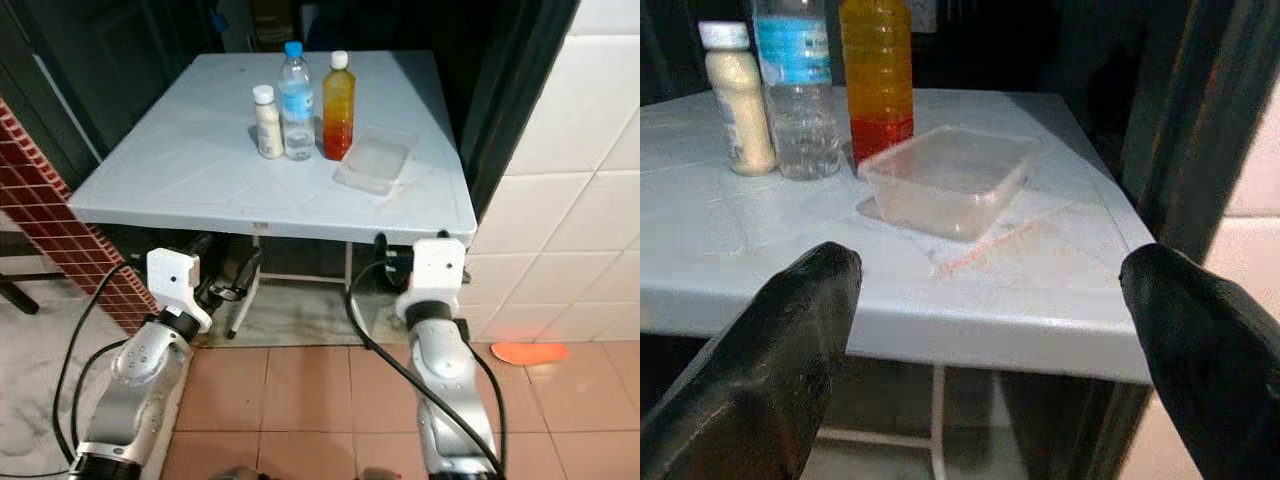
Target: Restocking fridge
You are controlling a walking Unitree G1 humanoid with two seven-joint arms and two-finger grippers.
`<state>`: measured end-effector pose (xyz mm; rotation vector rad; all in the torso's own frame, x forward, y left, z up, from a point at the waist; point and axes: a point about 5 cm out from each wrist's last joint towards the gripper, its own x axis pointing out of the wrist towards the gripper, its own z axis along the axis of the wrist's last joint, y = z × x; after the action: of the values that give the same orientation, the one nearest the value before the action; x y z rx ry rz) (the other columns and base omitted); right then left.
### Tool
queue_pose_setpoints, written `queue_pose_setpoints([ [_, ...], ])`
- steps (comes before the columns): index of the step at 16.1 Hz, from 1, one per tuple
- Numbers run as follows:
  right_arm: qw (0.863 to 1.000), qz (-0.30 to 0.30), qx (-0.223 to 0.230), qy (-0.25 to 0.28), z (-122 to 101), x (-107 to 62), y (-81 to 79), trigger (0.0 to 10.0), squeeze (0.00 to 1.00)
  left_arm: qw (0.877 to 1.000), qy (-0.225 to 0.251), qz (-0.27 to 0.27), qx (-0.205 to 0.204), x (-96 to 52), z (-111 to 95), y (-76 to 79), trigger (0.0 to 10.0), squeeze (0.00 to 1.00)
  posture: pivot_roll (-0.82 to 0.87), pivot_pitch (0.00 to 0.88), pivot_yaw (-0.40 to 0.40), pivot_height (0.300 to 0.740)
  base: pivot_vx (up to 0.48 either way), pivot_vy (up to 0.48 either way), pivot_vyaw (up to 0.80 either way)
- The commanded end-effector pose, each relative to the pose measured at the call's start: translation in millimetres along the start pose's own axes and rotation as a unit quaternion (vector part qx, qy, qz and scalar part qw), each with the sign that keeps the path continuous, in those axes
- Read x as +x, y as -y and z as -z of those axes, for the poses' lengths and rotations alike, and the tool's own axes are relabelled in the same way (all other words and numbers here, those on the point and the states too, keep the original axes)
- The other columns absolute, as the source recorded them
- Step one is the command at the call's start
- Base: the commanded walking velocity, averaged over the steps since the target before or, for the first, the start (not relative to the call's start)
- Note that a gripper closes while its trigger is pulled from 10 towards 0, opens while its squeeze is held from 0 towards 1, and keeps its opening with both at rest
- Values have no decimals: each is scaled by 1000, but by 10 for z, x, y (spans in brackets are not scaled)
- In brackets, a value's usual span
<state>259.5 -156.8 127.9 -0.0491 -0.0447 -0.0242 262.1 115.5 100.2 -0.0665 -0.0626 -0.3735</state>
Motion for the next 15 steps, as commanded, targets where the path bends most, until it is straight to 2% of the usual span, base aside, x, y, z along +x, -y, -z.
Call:
queue_pose_setpoints([
  [1,1000,3,-5,14,-50,36,10,10000,0,1000,10,6,5,28,-48,-2,10000,0,-29,46,100,740,480,0,0],
  [5,1000,2,-5,29,-96,68,25,10000,0,1000,11,11,4,33,-56,18,10000,0,-33,49,102,740,480,0,0],
  [9,1000,19,-25,3,-21,48,77,10000,0,1000,11,7,4,34,-55,17,10000,0,-35,49,98,740,471,0,0],
  [11,996,28,-84,-3,10,1,108,10000,0,1000,22,-9,14,12,-89,-24,10000,0,-34,49,95,740,0,0,0],
  [12,999,10,-49,11,8,-42,93,10000,0,998,27,-25,58,-19,-111,-69,10000,0,-33,50,98,740,0,0,0],
  [13,999,17,-48,16,-10,-107,133,10000,0,996,25,-52,73,-78,-110,-140,10000,0,-33,54,100,740,0,0,0],
  [15,999,11,-42,6,-8,-166,154,10000,0,995,25,-62,74,-111,-118,-171,10000,0,-38,60,103,740,0,0,0],
])
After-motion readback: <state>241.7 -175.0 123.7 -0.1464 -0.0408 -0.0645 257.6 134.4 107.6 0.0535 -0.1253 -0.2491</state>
